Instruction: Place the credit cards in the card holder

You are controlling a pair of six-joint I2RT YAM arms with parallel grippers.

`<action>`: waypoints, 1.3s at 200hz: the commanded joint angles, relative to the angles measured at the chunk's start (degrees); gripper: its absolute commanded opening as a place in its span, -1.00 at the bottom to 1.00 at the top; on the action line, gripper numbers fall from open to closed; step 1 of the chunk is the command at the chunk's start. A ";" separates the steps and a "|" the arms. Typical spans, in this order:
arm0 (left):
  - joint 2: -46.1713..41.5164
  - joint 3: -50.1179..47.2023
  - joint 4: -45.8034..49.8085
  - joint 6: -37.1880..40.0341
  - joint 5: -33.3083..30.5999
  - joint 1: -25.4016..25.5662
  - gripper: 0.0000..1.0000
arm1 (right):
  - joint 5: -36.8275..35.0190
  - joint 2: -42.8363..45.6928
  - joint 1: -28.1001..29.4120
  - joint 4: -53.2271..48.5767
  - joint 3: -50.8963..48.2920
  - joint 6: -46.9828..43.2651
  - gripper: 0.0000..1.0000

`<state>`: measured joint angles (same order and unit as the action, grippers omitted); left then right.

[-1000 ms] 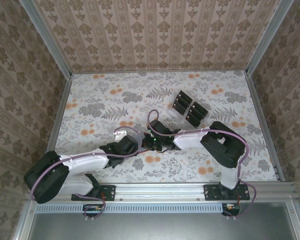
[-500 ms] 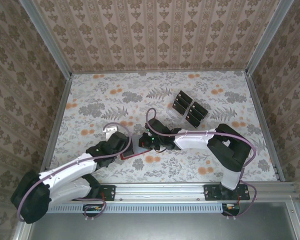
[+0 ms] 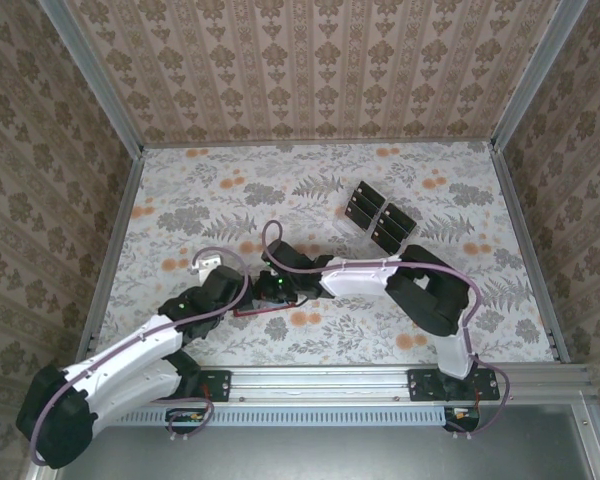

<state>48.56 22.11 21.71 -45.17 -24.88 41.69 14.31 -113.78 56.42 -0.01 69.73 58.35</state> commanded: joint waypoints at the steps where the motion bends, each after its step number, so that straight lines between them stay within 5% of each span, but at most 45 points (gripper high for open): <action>1: -2.33 0.30 -0.78 -1.46 1.28 0.06 1.00 | 3.34 -3.20 1.54 -0.85 2.74 -0.50 -0.51; 75: -8.09 0.26 3.90 -2.37 -0.56 -1.08 1.00 | 3.77 2.46 1.50 -2.10 2.28 -3.54 -0.06; 132: -8.13 0.87 4.81 -2.21 -0.12 -2.15 0.99 | 4.68 8.11 0.72 -0.63 0.28 -5.39 0.07; 190: -8.17 1.62 5.91 -1.77 0.26 -3.46 0.99 | 6.09 7.48 -1.41 0.50 0.16 -4.73 0.04; 260: -5.59 1.45 4.48 -0.61 1.42 -4.91 1.00 | 0.72 2.78 -2.94 -13.55 8.42 -12.38 -0.20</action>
<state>42.57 22.90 25.21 -47.46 -24.14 37.47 16.36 -108.49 53.54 -9.54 73.93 49.21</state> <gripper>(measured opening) 0.997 0.413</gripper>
